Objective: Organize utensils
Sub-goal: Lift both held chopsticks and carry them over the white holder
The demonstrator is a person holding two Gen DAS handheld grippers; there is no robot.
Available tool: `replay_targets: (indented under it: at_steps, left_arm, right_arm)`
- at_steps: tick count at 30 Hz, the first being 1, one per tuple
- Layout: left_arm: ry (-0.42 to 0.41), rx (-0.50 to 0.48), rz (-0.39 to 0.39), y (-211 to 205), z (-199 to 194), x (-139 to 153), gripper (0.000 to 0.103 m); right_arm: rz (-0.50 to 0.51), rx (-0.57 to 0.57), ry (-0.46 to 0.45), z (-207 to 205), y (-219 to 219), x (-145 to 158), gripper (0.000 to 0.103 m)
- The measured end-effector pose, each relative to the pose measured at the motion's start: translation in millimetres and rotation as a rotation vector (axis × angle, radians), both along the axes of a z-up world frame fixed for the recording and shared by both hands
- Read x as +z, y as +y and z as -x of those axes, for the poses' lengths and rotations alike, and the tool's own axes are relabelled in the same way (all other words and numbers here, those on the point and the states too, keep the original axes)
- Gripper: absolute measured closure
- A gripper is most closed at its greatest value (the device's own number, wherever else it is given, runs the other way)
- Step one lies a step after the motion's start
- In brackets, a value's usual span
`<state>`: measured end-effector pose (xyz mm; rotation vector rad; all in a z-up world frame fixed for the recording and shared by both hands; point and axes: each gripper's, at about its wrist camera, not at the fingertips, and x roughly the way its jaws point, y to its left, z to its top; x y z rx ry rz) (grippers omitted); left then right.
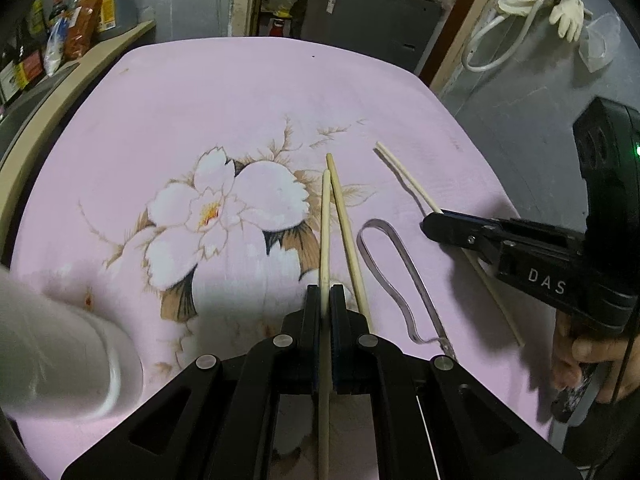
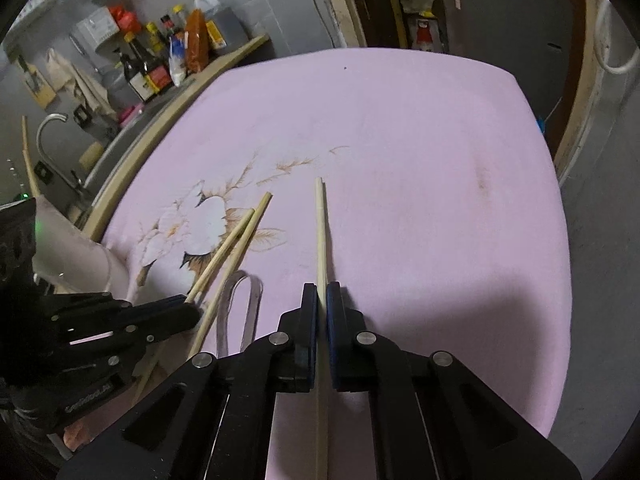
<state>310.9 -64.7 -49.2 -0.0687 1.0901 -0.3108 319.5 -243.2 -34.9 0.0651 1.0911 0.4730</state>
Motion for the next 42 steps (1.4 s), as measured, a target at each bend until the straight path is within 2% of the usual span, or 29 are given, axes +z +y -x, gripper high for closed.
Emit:
replay_targets:
  at_steps: [6,9,19,24,31,42]
  left_arm:
    - [-0.053,-0.007,0.008,3,27,4,0.101]
    - [-0.065,0.0,0.042,10,39,6,0.101]
    - [-0.148,0.021,0.094,30,75,25,0.101]
    - [-0.203,0.02,0.125,32,92,32,0.101]
    - [-0.323,0.045,0.169,37,107,46,0.101]
    - [-0.576,0.089,0.216,46,130,70,0.101]
  right_arm:
    - [-0.048,-0.024,-0.066,24,-3,5,0.1]
    - [-0.06,-0.033,-0.106,37,-2,11,0.1]
    - [-0.09,-0.071,-0.324,90,13,42,0.1]
    - [-0.097,-0.077,-0.399,108,14,49,0.1]
    - [-0.129,-0.069,-0.467,122,21,53,0.1]
    - [-0.171,-0.118,-0.714,146,38,82,0.1]
